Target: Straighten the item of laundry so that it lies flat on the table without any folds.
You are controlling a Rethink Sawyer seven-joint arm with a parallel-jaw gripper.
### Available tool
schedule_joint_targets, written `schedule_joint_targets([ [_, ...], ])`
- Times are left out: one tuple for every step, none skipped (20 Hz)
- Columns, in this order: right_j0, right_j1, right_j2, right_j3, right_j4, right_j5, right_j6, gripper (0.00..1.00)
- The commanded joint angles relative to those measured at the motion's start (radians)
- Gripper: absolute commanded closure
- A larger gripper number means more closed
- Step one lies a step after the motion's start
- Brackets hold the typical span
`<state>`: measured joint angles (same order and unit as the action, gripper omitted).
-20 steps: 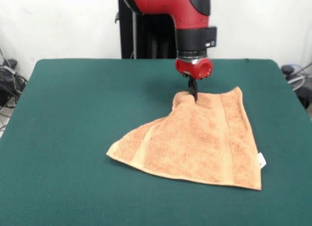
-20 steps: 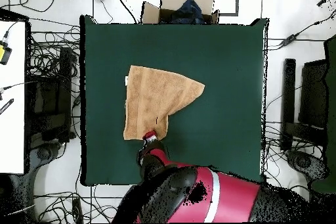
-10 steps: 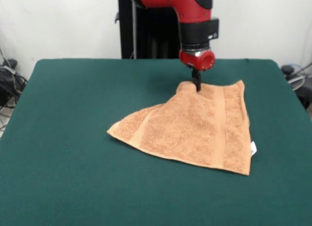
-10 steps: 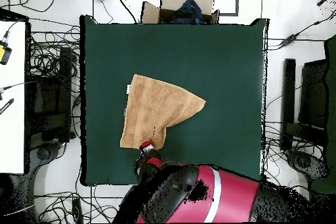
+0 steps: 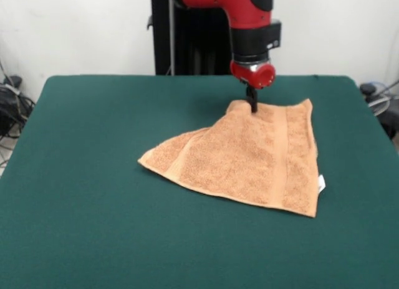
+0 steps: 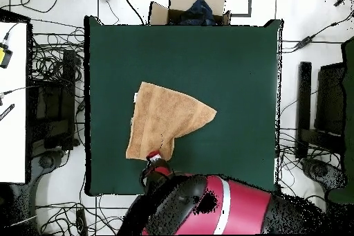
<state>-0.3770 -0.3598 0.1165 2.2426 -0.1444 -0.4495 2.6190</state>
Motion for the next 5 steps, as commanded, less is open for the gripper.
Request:
schedule_joint_targets([
  [0.042, 0.039, 0.025, -0.188, 0.087, 0.272, -0.002, 1.00],
  [0.047, 0.037, 0.024, -0.205, 0.083, 0.287, -0.010, 1.00],
  [0.051, 0.036, 0.023, -0.222, 0.080, 0.301, -0.019, 1.00],
  [0.051, 0.033, 0.025, -0.235, 0.071, 0.317, -0.025, 1.00],
  [0.052, 0.030, 0.026, -0.247, 0.063, 0.332, -0.031, 1.00],
])
